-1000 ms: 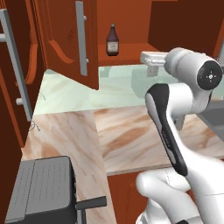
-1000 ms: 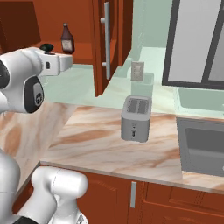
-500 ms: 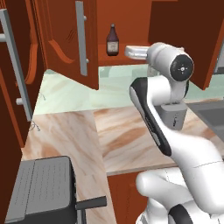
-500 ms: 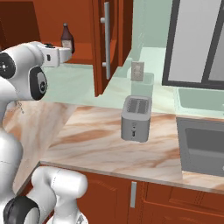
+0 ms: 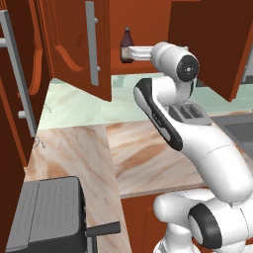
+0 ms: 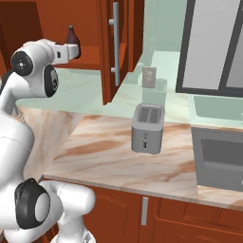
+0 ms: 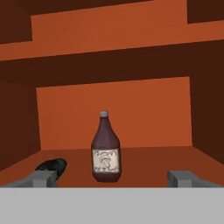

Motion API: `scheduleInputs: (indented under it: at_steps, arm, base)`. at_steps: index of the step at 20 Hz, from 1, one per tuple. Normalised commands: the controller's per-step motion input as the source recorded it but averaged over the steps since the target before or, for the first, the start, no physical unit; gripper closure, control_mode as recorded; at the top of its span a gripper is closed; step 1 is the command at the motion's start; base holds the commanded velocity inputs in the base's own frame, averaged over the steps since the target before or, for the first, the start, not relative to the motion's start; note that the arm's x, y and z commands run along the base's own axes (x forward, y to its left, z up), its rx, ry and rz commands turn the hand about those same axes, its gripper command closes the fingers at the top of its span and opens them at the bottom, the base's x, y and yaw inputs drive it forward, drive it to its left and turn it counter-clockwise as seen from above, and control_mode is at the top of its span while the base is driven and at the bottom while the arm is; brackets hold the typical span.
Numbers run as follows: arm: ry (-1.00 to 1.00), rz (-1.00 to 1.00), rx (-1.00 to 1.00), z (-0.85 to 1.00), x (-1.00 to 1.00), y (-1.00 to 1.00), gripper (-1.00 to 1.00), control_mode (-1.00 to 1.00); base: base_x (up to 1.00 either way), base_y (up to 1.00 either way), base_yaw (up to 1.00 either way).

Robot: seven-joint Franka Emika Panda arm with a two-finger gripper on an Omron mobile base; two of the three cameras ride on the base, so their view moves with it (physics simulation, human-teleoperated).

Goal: The dining table condiment station is running low on ketchup. Refill the condiment station by opening the cabinet and taking the ketchup from the cabinet and placing it on the dining table.

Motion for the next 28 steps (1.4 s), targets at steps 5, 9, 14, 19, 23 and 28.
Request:
scheduleInputs:
  at_steps: [5,9,14,19,23,28]
  arm:
    - [0.0,0.08,-0.02,0.23,0.45,0.0,-1.0,-1.0]
    - [0.0,0.03,-0.03,0.26,0.39,0.0,-1.0,-1.0]
    - [0.02,0.0,-0.02,0.09,0.43,0.03,-1.0,-1.0]
    - [0.01,0.0,0.0,0.0,0.41,0.19,-1.0,-1.0]
    - [0.03,0.0,0.0,0.0,0.39,0.23,-1.0,-1.0]
    - [0.04,0.0,0.0,0.0,0.38,0.16,-1.0,-1.0]
  base:
    - [0.0,0.0,0.0]
    - [0.0,0.0,0.0]
    - [0.0,0.0,0.0]
    - [0.0,0.0,0.0]
    - [0.0,0.0,0.0]
    - [0.0,0.0,0.0]
